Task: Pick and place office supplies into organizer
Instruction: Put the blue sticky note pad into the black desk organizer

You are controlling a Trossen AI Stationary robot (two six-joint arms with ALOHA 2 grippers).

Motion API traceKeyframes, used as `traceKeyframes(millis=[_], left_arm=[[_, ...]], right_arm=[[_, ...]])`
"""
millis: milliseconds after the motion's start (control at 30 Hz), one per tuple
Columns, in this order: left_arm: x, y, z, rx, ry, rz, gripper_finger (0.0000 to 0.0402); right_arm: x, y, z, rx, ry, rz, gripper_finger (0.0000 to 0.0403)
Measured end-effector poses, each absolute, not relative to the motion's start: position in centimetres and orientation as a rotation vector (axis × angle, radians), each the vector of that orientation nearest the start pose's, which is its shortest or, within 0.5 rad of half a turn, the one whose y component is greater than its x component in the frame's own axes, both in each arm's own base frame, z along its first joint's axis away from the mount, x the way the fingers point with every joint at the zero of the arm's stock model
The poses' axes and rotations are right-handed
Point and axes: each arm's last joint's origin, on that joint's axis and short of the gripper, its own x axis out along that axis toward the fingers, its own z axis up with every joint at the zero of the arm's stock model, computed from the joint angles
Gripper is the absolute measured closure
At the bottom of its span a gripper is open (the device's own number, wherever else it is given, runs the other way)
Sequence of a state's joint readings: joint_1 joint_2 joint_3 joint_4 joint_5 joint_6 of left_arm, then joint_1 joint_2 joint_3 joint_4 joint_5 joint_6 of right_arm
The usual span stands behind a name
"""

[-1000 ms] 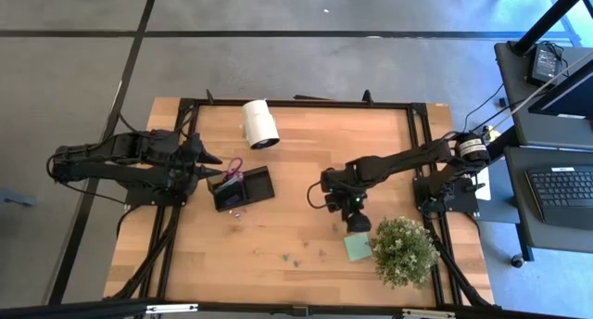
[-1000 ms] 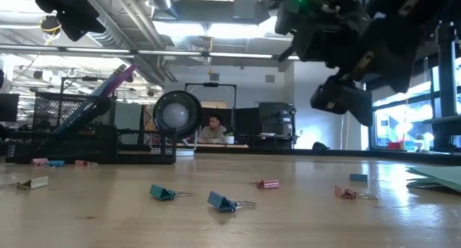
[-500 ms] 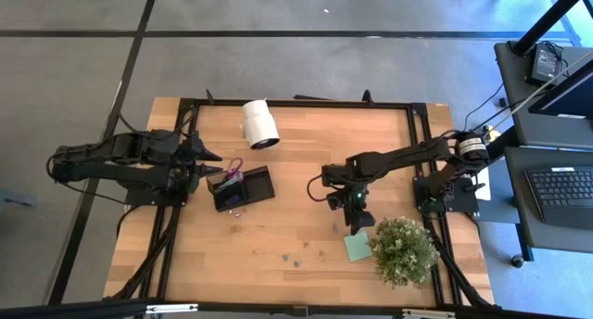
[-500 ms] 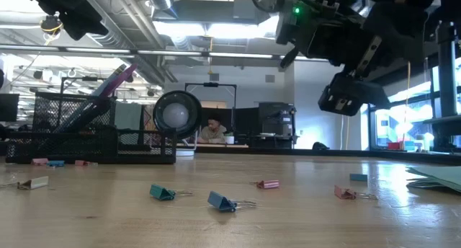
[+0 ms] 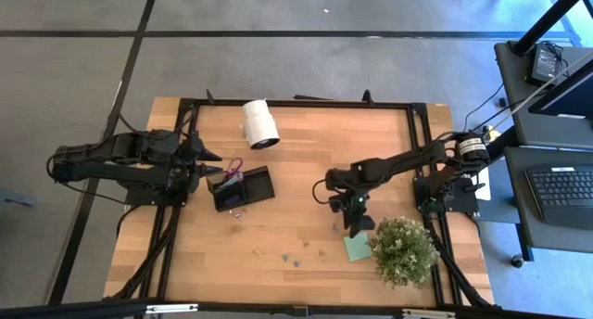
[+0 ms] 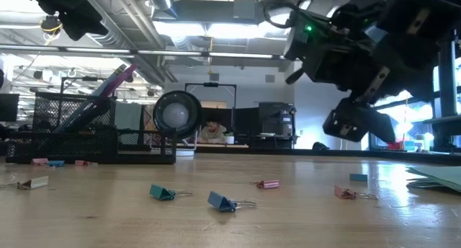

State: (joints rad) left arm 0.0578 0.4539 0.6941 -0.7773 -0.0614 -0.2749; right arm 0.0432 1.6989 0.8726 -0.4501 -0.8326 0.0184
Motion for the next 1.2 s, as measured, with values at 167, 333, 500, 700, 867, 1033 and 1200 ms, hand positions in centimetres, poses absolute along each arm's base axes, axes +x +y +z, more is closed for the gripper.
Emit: traceKeyframes(millis=[167,333,500,700,867,1033,1200], left_arm=[[8.9,0.7,28.6,-0.267,0.518,0.19,0.0245],[8.9,0.7,28.6,-0.267,0.518,0.191,0.0245],[8.9,0.7,28.6,-0.266,0.517,0.193,0.0245],[8.9,0.7,28.6,-0.266,0.517,0.193,0.0245],[8.9,0.7,28.6,-0.268,0.516,0.201,0.0245],[8.9,0.7,28.6,-0.266,0.515,0.206,0.0245],[8.9,0.8,28.6,-0.285,0.512,0.223,0.0245]], right_arm=[[28.6,3.4,13.5,0.499,1.182,0.733,0.016],[28.6,3.4,13.2,0.444,1.19,0.66,0.016],[28.5,4.1,13.2,0.375,1.18,0.702,0.016],[28.4,4.9,13.2,0.261,1.137,0.79,0.016],[28.4,5.0,13.2,0.208,1.117,0.82,0.016],[28.4,4.9,12.7,0.188,1.15,0.782,0.016],[28.5,4.9,11.7,0.187,1.177,0.793,0.016]])
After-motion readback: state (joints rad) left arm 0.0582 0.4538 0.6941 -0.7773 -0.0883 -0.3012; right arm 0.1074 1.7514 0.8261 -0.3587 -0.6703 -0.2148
